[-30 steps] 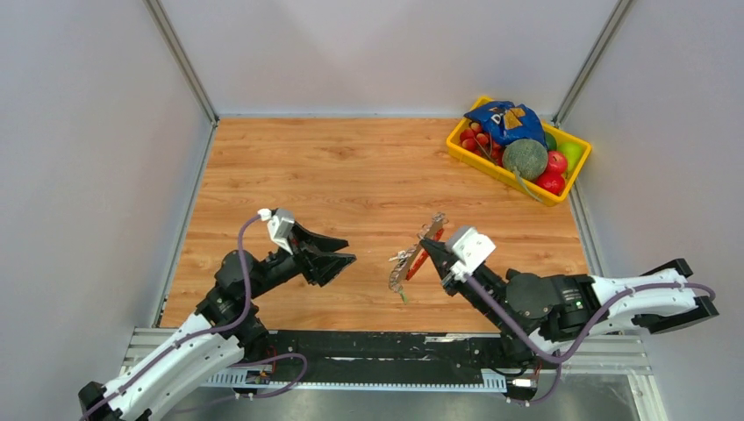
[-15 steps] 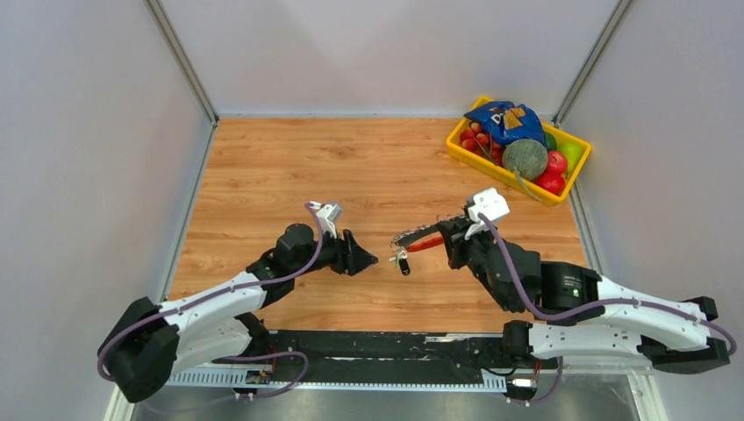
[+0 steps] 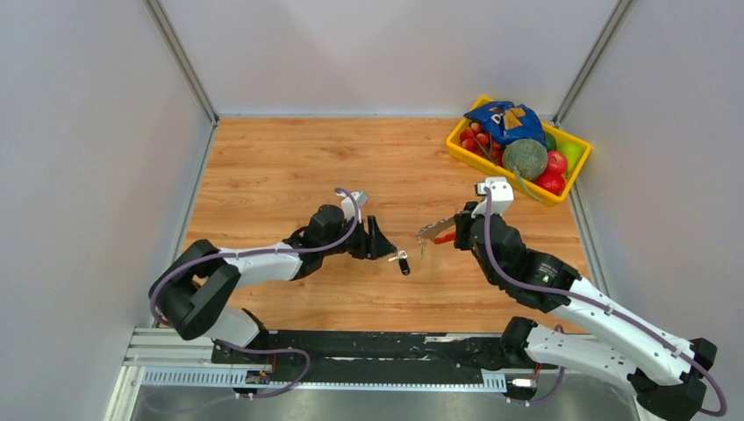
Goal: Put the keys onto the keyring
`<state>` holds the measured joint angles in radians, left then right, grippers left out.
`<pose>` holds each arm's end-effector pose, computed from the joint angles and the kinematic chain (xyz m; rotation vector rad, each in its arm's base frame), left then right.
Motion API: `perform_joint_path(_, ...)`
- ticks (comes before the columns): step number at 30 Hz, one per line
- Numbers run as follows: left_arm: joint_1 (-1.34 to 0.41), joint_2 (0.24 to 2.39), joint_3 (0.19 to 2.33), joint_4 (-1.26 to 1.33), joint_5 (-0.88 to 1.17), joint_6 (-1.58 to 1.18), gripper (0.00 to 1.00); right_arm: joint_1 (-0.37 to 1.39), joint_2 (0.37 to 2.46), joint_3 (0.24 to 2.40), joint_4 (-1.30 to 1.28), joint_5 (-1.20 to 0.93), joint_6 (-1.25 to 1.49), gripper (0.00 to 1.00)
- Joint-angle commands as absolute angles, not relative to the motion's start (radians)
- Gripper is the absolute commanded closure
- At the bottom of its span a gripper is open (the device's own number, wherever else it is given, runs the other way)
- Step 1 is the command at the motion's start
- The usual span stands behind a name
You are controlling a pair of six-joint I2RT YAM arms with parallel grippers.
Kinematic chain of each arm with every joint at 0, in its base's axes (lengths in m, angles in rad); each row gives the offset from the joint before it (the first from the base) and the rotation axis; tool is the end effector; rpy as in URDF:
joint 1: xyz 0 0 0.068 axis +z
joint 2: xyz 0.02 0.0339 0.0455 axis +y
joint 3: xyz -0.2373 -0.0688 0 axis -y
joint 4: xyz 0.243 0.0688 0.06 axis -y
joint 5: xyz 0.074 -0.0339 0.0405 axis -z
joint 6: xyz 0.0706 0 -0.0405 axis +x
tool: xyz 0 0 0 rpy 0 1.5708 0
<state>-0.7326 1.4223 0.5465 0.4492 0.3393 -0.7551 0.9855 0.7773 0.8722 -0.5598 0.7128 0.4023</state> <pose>0.2181 -0.2279 0.1418 0.2183 2.2061 -1.2386 0.1495 0.1420 0.3056 -0.1263 1.9179 0.2032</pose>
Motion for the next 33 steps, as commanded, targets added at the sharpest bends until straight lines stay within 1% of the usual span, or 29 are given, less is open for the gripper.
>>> perform_joint_path(1,-0.732,1.507,0.631,0.453,0.341,-0.770,0.34,0.897,0.748,0.839,-0.462,0.672,0.485,1.00)
perform_joint_path(6,-0.742,1.618,0.739,0.327,0.328,-0.747,0.38,0.815,0.733,0.794,-0.437,0.634,0.523,1.00)
perform_joint_path(14,-0.776,1.739,0.880,0.136,0.268,-0.690,0.42,0.753,0.699,0.746,-0.415,0.594,0.536,1.00)
perform_joint_path(23,-0.802,1.800,0.943,0.070,0.242,-0.673,0.45,0.696,0.677,0.703,-0.395,0.546,0.541,1.00)
perform_joint_path(33,-0.826,1.799,0.975,0.033,0.229,-0.667,0.48,0.674,0.651,0.672,-0.374,0.517,0.537,1.00)
